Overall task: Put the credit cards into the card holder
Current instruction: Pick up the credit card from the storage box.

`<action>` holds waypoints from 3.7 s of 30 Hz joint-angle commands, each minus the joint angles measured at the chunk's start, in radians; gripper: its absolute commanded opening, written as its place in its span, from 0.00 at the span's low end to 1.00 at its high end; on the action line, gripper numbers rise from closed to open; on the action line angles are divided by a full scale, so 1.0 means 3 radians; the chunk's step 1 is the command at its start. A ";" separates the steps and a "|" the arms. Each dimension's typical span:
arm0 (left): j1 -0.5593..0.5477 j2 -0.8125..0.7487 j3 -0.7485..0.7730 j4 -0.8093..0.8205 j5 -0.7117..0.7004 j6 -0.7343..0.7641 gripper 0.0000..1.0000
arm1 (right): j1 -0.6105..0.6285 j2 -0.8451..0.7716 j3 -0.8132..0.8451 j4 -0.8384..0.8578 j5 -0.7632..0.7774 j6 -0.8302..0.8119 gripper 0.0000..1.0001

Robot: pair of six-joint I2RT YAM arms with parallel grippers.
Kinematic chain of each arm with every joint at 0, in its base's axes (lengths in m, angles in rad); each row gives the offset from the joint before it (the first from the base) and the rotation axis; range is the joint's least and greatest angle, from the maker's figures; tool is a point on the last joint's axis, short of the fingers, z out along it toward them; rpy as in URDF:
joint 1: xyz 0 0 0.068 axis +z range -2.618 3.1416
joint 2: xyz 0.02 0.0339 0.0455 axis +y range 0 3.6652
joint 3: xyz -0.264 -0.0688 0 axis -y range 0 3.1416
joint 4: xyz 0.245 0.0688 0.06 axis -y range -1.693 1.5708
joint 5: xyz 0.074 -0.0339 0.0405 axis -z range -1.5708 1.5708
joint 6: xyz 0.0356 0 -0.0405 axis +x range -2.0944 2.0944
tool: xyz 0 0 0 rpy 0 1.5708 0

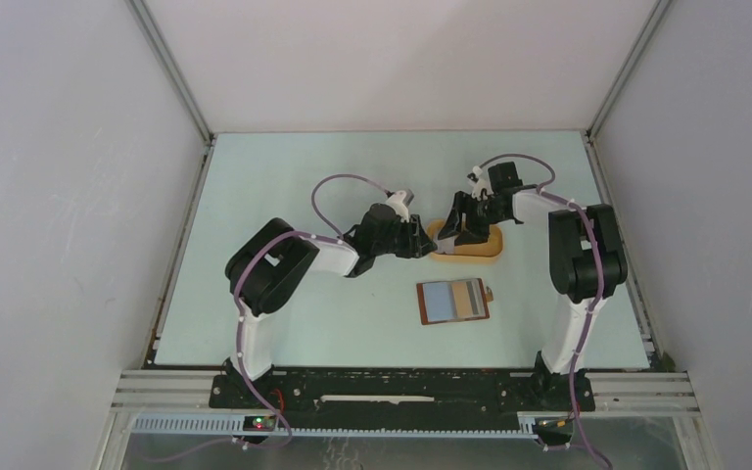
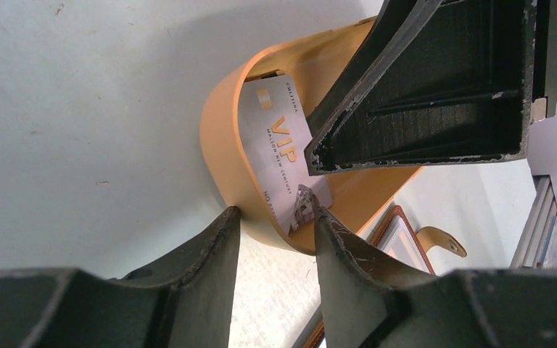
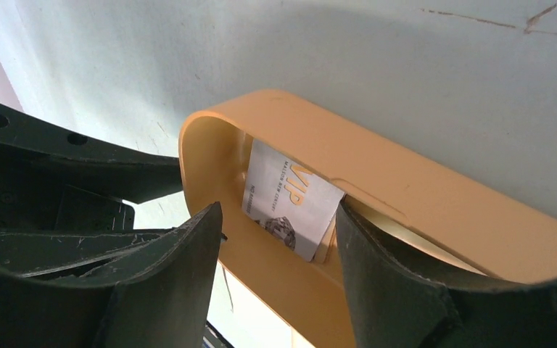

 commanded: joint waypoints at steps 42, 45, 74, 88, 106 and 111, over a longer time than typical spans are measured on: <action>0.0070 0.0083 0.0041 0.0277 0.0188 -0.0160 0.42 | 0.0021 0.0038 0.0056 0.0289 -0.0963 0.0354 0.50; 0.0070 0.0092 0.0044 0.0281 0.0191 -0.0165 0.42 | 0.0037 0.0043 0.0107 0.0128 -0.0655 0.0245 0.50; 0.0048 0.0305 0.0336 0.0276 0.0514 -0.0196 0.51 | -0.0089 0.0155 0.0168 0.0004 -0.0626 0.0281 0.63; -0.0014 0.0349 0.0468 0.0180 0.0581 -0.0117 0.54 | -0.0131 0.0120 0.0093 -0.0015 -0.0242 0.0349 0.55; -0.0020 0.0401 0.0691 -0.0159 0.0461 -0.0042 0.62 | 0.0029 -0.0035 0.0244 -0.0343 0.0207 -0.0151 0.43; -0.0019 0.0418 0.0763 -0.0248 0.0412 -0.0031 0.63 | 0.0003 -0.0021 0.0288 -0.0400 0.0121 -0.0248 0.47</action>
